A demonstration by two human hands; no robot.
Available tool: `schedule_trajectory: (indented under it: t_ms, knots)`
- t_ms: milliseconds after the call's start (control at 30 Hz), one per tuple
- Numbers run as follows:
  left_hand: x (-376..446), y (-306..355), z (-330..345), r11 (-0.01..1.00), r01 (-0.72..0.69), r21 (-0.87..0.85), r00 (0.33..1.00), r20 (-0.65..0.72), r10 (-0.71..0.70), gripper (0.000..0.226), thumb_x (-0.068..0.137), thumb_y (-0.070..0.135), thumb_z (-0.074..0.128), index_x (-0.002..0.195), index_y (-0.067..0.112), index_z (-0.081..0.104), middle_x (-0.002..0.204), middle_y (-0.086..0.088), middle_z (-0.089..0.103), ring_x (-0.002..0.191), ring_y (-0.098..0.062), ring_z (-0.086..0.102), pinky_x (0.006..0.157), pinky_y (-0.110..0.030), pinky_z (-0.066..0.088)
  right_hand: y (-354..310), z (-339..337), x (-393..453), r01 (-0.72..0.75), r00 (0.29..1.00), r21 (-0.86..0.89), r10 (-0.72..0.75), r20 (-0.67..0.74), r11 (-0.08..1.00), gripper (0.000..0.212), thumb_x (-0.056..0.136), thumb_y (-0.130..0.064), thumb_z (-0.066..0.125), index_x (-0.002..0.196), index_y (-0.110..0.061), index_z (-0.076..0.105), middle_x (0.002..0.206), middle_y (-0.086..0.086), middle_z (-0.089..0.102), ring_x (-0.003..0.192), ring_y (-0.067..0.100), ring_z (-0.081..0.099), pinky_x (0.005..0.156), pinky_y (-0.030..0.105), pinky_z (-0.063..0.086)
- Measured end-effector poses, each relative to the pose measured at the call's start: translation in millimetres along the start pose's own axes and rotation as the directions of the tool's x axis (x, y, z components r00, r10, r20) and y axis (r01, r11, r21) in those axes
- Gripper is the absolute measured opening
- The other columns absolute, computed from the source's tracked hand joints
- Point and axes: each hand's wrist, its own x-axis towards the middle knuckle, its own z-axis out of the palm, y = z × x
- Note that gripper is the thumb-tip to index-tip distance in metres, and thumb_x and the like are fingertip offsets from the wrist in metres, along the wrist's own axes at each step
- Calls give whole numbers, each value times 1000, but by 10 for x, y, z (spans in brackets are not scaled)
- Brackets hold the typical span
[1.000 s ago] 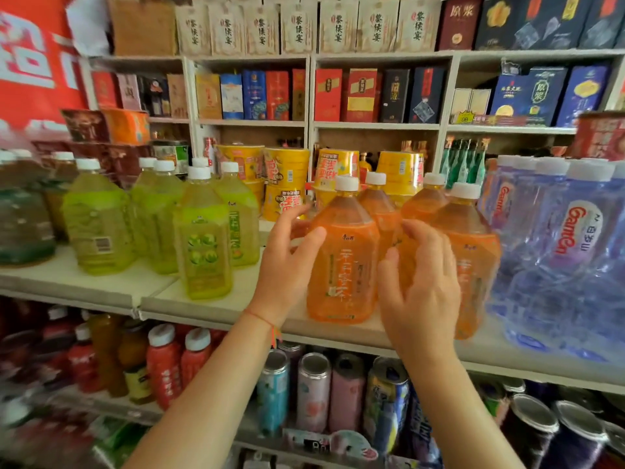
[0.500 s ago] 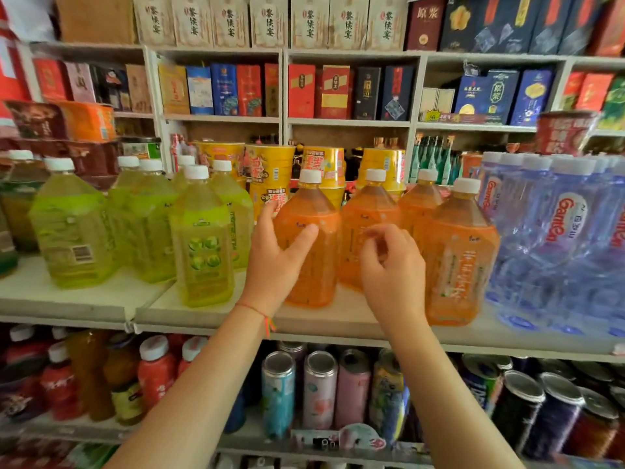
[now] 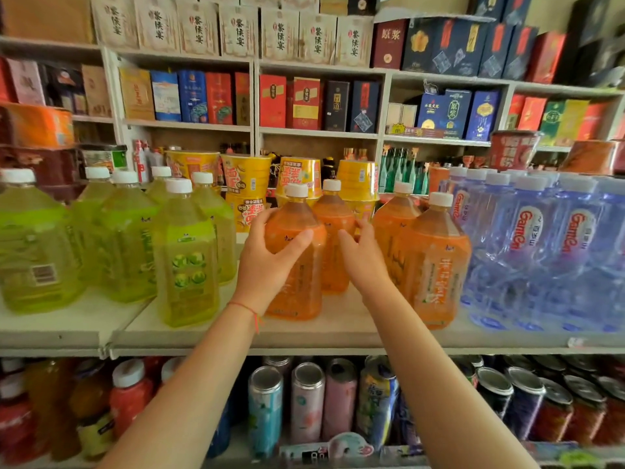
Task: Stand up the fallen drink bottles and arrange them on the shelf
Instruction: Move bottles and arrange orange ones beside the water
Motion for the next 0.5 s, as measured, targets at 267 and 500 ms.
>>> schedule_trajectory:
  t_ms: [267,500]
  knots:
    - [-180,177,271,813,-445,376,804,-231,547,49,92,27,55,135,3,51,142,-17,47,136,-27,41,116,-31,33,-14,-253,-206,276,961,-53,-277,-16,960,24,102,-21,49,103,-15,72,94,-4,72,89,9,65,77,21,51]
    - [-270,563,1019,965,-254,58,961,128,245,24,98,20,56,121,25,54,117,13,51,118,-7,46,102,-25,38,224,-1003,-374,353,676,-315,-472,-565,881,35,98,-19,59,130,-9,52,121,6,54,112,21,50,89,31,46]
